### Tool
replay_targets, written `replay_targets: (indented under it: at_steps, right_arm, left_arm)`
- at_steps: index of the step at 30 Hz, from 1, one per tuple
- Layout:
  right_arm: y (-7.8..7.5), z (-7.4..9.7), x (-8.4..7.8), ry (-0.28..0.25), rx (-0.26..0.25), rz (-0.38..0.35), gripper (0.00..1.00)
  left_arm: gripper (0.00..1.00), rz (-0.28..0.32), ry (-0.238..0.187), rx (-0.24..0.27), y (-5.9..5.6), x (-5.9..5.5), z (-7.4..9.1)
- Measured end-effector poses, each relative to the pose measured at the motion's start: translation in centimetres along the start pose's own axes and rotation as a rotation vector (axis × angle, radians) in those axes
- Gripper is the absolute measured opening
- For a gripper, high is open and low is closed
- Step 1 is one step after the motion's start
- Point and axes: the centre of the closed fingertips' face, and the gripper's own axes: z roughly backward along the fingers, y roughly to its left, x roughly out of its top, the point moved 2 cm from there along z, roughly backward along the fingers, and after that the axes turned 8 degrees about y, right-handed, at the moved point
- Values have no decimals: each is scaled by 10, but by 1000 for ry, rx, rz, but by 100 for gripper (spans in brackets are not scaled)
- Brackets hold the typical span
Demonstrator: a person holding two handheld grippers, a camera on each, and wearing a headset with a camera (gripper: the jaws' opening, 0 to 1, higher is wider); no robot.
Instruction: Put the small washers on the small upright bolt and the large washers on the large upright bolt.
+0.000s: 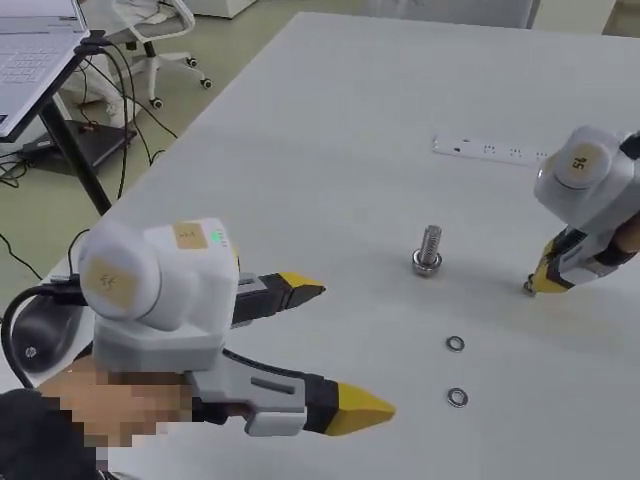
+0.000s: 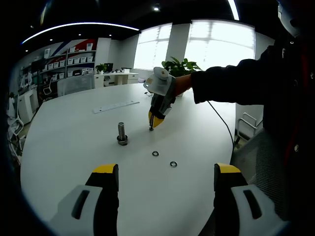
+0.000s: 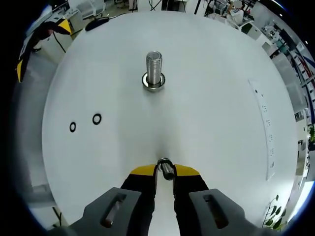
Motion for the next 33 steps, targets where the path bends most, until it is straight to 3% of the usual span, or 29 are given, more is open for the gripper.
replay_targets:
  at_steps: [33]
  right_arm:
    - [6, 3, 0, -34, -2, -25, 18]
  left_arm:
    - [79, -2, 1, 2, -2, 1, 3]
